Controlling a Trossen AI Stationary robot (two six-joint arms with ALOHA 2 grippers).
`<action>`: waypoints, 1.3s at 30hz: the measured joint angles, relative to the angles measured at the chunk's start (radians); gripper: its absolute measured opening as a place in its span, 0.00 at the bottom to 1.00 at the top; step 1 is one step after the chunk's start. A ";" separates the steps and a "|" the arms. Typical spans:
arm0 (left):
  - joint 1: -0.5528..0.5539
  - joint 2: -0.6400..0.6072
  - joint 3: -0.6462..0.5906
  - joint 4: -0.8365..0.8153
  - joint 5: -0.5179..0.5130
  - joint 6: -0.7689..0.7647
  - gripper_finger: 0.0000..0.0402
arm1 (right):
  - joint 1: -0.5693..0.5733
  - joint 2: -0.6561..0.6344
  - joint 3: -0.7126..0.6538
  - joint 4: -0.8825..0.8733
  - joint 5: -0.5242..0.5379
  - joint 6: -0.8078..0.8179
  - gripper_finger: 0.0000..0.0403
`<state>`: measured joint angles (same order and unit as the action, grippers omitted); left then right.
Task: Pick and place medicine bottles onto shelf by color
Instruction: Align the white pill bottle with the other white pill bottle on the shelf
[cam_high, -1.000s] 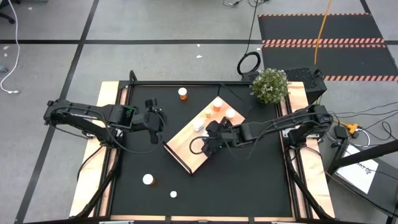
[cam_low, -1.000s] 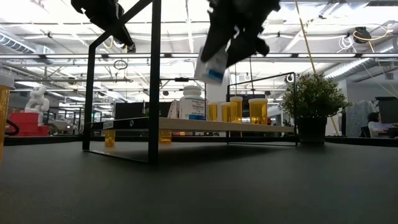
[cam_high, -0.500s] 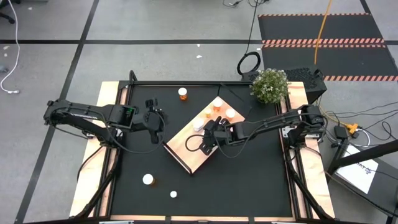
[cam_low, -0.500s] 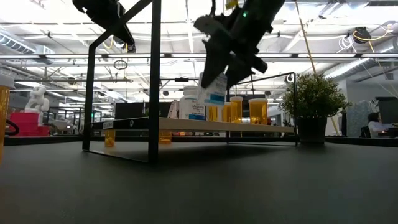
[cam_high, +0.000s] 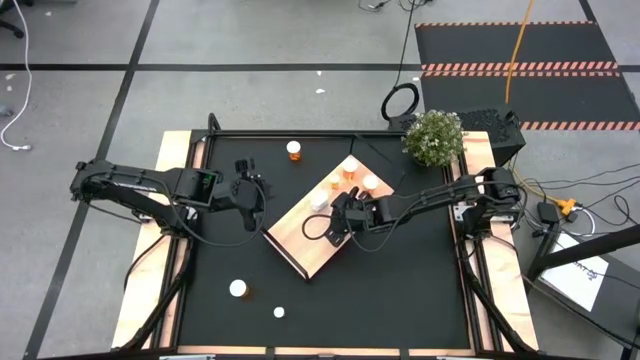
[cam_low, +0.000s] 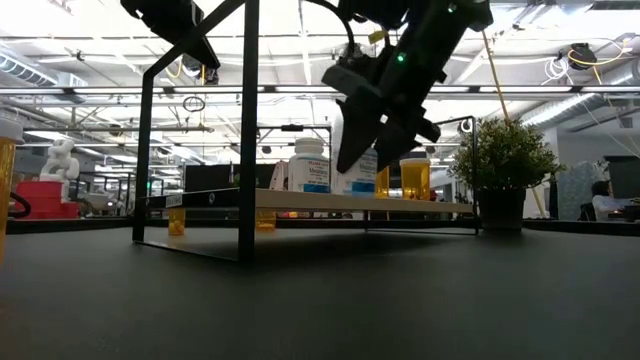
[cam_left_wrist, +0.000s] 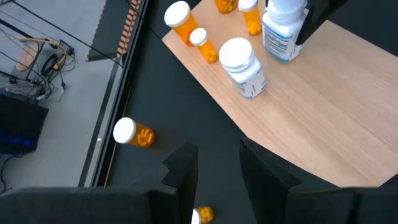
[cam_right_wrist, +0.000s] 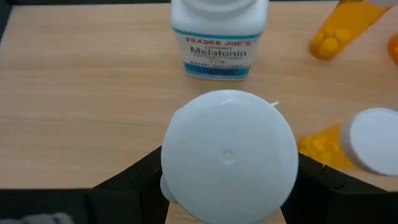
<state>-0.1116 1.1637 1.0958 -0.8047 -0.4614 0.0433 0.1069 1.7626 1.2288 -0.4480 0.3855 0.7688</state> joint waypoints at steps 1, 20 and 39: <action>0.000 0.000 0.000 0.000 0.000 0.000 0.30 | -0.001 0.000 -0.003 0.011 -0.002 -0.002 0.56; 0.000 0.000 0.000 0.000 0.025 -0.001 0.30 | -0.016 0.000 -0.009 0.036 -0.023 -0.048 0.61; 0.000 0.000 0.000 0.000 0.025 -0.003 0.30 | -0.016 0.000 -0.009 0.072 -0.020 -0.039 0.68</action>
<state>-0.1116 1.1637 1.0962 -0.8051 -0.4362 0.0406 0.0906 1.7622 1.2201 -0.3765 0.3656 0.7298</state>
